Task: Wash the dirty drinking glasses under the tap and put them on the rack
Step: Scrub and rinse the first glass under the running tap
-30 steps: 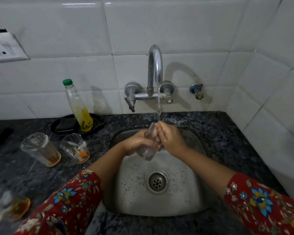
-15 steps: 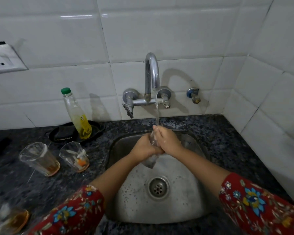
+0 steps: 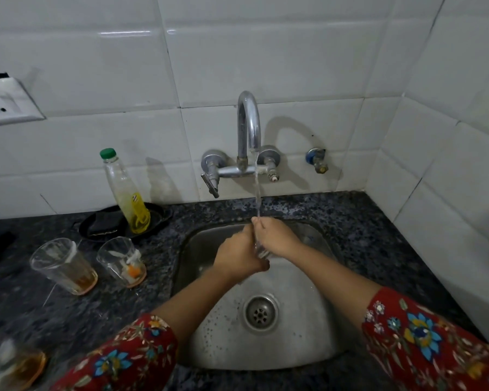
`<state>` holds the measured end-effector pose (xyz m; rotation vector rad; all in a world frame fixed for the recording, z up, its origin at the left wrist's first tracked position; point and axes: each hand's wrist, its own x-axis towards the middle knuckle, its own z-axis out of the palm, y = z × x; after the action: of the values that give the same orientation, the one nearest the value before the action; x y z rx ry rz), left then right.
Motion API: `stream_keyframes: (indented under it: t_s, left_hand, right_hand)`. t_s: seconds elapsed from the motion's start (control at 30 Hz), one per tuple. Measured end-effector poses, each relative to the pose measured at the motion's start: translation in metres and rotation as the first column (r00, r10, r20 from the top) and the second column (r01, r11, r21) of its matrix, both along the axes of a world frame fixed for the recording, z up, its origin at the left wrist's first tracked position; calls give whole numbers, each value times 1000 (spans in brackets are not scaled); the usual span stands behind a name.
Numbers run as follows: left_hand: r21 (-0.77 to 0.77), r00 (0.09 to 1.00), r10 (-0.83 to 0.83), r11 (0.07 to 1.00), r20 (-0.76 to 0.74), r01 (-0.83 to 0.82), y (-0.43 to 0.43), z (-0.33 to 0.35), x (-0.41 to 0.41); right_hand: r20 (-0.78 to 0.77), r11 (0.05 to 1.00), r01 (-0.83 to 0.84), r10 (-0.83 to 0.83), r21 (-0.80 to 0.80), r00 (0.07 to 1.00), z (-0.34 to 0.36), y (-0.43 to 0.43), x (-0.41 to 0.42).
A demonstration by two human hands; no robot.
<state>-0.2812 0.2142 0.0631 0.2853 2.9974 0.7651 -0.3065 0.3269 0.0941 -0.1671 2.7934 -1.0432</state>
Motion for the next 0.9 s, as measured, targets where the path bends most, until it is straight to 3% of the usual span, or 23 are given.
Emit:
stream_keyframes:
  t_s: [0.1, 0.13, 0.2, 0.27, 0.33, 0.4, 0.47, 0.57, 0.67, 0.77, 0.9]
  left_hand:
    - [-8, 998, 24, 1000, -64, -25, 4, -6, -3]
    - [71, 999, 41, 997, -26, -39, 2, -5, -5]
    - [374, 993, -25, 927, 118, -22, -5, 0, -12]
    - [683, 929, -256, 731, 266, 6, -17, 4, -15]
    - [854, 802, -486, 517, 348, -57, -30, 4, -15]
    - [927, 670, -647, 319, 363, -195, -36, 3, -14]
    - [921, 593, -712, 220, 376, -321, -35, 1, -12]
    - [890, 632, -642, 198, 434, -411, -26, -4, -11]
    - [850, 698, -511, 141, 502, -507, -8, -13, -7]
    - [678, 635, -425, -65, 645, -732, 13, -15, 4]
    - [430, 517, -355, -296, 779, -853, 25, -18, 8]
  right_hand:
    - [47, 992, 98, -95, -77, 994, 1, -5, -3]
    - [-16, 994, 62, -64, -89, 998, -2, -6, -1]
    - [-168, 984, -83, 56, -160, 984, -10, -1, 4]
    - [-302, 933, -259, 180, -248, 936, -17, 14, 10]
    - [-418, 890, -373, 244, -260, 875, -19, 26, 12]
    - [-472, 879, -408, 259, -246, 843, -23, 34, 11]
    - [-471, 876, -390, 226, -286, 853, -30, 35, 11]
    - [-280, 810, -209, 58, -548, 958, -39, 28, 19]
    - [117, 598, 151, -95, -787, 989, -42, 13, 27]
    - [425, 535, 414, -110, -737, 899, -47, 6, 27]
    - [562, 633, 520, -157, -574, 812, -40, 7, 28]
